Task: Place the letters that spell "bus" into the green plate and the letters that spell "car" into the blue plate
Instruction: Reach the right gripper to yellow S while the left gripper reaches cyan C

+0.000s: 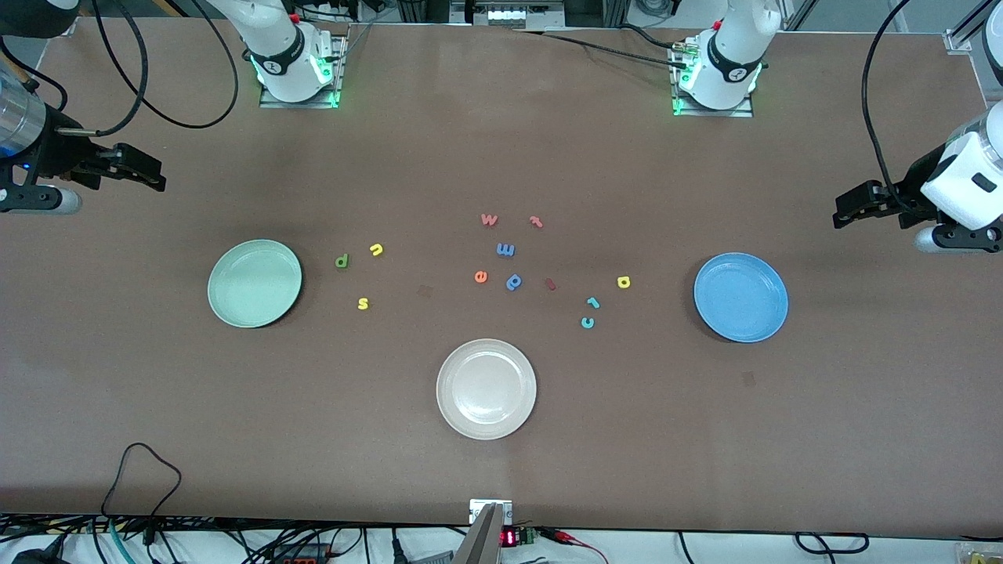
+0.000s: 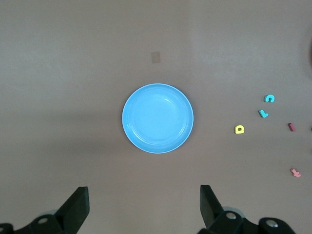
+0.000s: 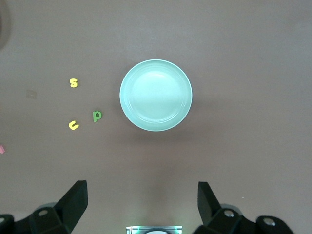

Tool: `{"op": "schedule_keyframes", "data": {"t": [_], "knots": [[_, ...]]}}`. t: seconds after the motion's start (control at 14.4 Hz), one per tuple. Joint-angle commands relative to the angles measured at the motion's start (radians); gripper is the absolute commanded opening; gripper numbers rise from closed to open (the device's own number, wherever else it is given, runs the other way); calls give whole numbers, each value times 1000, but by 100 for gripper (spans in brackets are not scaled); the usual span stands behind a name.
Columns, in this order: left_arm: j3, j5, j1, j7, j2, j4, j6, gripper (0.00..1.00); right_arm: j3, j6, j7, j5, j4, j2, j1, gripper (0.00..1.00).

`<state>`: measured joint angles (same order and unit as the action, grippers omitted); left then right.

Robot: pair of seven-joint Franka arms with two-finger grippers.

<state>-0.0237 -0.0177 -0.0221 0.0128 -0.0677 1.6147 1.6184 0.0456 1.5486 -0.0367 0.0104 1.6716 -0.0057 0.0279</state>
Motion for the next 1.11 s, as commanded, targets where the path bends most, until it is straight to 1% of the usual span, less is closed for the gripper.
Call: {"op": "schedule_keyframes", "data": {"t": [0.0,0.42,0.63,0.83,0.9,0.97,1.04], "knots": [[-4,-2,-2,-5,8,4,-6,100,0,-9,9,-1,-24,4,4,100],[-4,-18,-8,1,-17,-12,-9,100,3,-7,11,-6,-24,9,0,100],[-4,-1,-22,0,-105,-25,-8,100,7,-15,15,0,-23,33,-10,100],[-1,-10,-25,-14,-211,-73,-6,100,7,-36,23,-1,-20,67,-26,100],[1,-13,-41,-13,-249,-96,-5,100,7,-47,17,-1,-9,72,-29,100],[2,-16,-59,-14,-289,-122,-3,100,8,-36,15,-6,12,90,-40,100],[8,-18,-70,-14,-323,-142,0,100,7,5,12,-9,32,102,-65,100]]}}
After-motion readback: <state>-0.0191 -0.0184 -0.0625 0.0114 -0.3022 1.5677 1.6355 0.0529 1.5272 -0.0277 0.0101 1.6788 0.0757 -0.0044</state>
